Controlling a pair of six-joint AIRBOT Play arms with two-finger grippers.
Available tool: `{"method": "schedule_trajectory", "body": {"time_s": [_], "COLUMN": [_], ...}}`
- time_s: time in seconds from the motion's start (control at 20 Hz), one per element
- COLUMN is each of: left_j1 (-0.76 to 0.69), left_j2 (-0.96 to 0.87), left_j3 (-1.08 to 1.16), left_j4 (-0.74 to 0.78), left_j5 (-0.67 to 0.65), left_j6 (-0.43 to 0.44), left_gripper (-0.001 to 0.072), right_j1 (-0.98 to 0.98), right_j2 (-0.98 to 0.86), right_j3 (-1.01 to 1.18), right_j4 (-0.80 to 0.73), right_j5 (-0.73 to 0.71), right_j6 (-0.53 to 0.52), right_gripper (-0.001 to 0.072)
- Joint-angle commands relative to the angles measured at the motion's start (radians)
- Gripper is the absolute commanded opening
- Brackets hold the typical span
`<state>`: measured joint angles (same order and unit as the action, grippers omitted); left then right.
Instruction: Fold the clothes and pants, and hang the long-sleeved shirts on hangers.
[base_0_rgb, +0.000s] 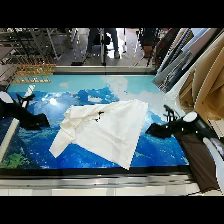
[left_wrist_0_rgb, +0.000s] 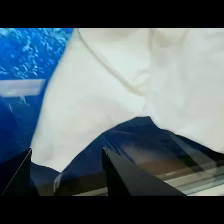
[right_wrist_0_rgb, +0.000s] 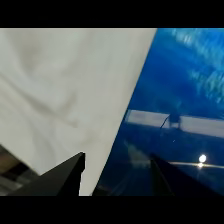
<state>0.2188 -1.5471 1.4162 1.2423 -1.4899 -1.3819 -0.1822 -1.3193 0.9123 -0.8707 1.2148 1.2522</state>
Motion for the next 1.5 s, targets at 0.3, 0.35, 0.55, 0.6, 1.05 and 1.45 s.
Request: {"method": "schedule_trajectory", "body": {"time_s": [0.3, 0.35, 0.55, 0.6, 1.05, 1.45], "left_j1": [-0.223, -0.227, -0.239, -0.253, -0.462, -0.462], "left_j2": [0.262, 0.259, 0.255, 0.254, 0.198, 0.156], "left_j3": [-0.465, -0.465, -0.465, -0.465, -0.465, -0.465], "left_j4": [0.039, 0.034, 0.032, 0.031, 0.190, 0.276], "left_j5": [0.620, 0.639, 0.629, 0.608, 0.602, 0.572], "left_j6": [0.002, 0.001, 0.019, 0.076, 0.172, 0.132], "left_gripper": [0.0339, 0.0340, 0.0424, 0.0443, 0.0441, 0.0340], "right_j1": [0.032, 0.059, 0.180, 0.198, 0.346, 0.377], "right_j2": [0.164, 0.163, 0.161, 0.161, 0.104, 0.095], "right_j3": [-0.397, -0.398, -0.398, -0.398, -0.398, -0.398], "right_j4": [0.165, 0.166, 0.164, 0.163, 0.159, 0.164], "right_j5": [0.000, -0.035, -0.148, -0.168, -0.199, -0.211], "right_j6": [-0.095, -0.093, -0.064, -0.059, -0.030, -0.007], "right_gripper": [0.0462, 0.0462, 0.0462, 0.0461, 0.0461, 0.0461]}}
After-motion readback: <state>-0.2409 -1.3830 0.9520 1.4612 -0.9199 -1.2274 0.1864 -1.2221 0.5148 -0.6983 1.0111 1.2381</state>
